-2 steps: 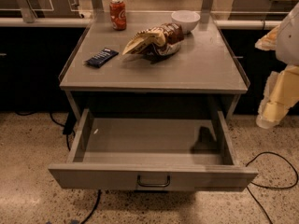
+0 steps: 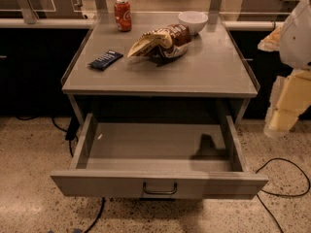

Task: Close top drawer

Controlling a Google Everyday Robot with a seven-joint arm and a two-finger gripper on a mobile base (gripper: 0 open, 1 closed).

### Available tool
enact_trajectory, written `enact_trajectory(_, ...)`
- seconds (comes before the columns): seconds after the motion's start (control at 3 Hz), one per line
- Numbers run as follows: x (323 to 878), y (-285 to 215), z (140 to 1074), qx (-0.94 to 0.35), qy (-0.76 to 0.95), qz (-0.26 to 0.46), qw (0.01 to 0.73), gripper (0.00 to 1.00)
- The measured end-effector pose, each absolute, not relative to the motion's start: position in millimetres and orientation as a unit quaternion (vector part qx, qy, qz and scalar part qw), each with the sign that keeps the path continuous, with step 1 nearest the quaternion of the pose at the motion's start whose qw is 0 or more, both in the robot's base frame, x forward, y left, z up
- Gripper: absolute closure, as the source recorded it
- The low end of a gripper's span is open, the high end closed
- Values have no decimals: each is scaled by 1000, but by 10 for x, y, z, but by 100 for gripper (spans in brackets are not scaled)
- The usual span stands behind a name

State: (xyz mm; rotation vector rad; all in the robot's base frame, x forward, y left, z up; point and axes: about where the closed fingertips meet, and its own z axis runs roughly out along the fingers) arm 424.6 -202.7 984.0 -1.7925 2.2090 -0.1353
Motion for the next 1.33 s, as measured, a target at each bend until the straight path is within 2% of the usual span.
enact_trajectory(1.0, 4234, -2279, 9889, -580, 798, -41, 157, 0)
enact_trajectory(1.33, 4331, -2622, 9765, -530, 832, -27, 165, 0)
